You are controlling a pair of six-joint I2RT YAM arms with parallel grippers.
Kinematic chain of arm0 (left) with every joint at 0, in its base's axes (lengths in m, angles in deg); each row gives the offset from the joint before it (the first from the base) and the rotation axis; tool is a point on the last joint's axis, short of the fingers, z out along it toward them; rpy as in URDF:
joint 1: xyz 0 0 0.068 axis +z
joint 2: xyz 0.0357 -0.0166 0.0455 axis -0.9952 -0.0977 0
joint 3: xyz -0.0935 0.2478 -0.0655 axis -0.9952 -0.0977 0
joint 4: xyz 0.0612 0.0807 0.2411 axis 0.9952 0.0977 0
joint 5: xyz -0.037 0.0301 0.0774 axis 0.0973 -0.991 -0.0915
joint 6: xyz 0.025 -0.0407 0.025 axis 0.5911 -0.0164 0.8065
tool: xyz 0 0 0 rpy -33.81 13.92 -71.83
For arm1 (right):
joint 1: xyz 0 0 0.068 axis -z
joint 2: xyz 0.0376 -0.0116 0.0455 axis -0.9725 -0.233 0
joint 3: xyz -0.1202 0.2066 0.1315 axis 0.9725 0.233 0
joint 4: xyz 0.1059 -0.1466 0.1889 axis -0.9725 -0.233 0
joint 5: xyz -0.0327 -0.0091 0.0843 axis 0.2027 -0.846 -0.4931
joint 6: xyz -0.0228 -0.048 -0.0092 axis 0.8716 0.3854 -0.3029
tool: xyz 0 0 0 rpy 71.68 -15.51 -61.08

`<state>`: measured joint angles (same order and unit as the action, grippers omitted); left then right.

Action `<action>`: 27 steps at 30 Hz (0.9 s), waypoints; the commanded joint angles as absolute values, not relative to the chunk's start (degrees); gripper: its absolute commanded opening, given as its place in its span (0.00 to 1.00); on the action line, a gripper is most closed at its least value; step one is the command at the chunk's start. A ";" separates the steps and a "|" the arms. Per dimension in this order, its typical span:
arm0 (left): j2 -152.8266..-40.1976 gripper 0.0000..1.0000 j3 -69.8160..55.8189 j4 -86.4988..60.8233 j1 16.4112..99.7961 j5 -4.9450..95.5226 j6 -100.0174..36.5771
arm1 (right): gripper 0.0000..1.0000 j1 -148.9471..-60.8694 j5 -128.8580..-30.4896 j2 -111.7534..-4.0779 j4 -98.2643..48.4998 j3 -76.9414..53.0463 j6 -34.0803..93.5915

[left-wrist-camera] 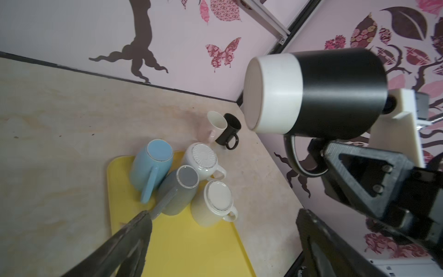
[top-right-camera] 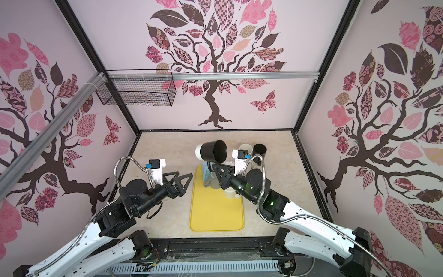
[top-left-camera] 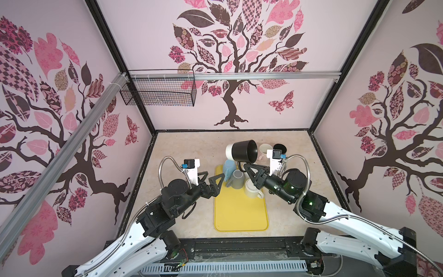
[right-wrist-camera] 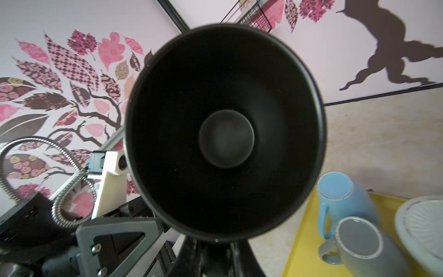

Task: Turn the mug right side up
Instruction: 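Open and withdraw the left gripper while the right carries the dark mug away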

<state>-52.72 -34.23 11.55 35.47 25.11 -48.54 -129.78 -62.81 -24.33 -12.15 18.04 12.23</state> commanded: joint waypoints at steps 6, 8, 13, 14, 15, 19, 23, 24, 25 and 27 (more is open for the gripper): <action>-51.44 0.97 -33.17 18.51 35.44 20.24 -43.31 | 0.00 -123.96 -53.03 -37.50 -32.57 -4.79 20.25; -50.86 0.97 -33.36 18.41 35.44 19.48 -43.00 | 0.00 -122.09 -52.75 -40.25 -33.53 -7.64 21.07; -51.56 0.97 -32.81 19.62 35.46 18.24 -42.40 | 0.00 -117.21 -54.25 -47.26 -36.45 -14.67 21.96; -51.74 0.97 -32.85 19.69 35.39 18.64 -42.43 | 0.00 -115.92 -55.32 -48.63 -36.48 -15.46 21.67; -51.90 0.97 -33.07 19.45 35.44 19.17 -42.41 | 0.00 -114.76 -56.36 -50.03 -36.48 -16.12 21.40; -52.59 0.97 -33.17 19.30 35.44 19.87 -42.40 | 0.00 -110.90 -59.64 -54.99 -36.76 -18.47 20.34; -53.27 0.97 -33.30 19.33 35.44 20.65 -42.43 | 0.00 -108.33 -61.05 -60.76 -37.84 -21.66 20.68; -53.32 0.97 -33.38 19.34 35.44 20.89 -42.45 | 0.00 -107.69 -61.57 -62.11 -38.22 -22.46 20.66; -53.26 0.97 -33.38 19.32 35.44 20.95 -42.41 | 0.00 -107.08 -62.08 -63.80 -38.71 -23.48 20.70; -53.13 0.97 -33.34 19.38 35.44 20.89 -42.32 | 0.00 -106.26 -62.48 -66.94 -40.06 -25.41 21.30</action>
<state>-53.53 -33.22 19.76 35.44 20.56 -43.32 -107.05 -61.06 -64.50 -42.38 -20.45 20.21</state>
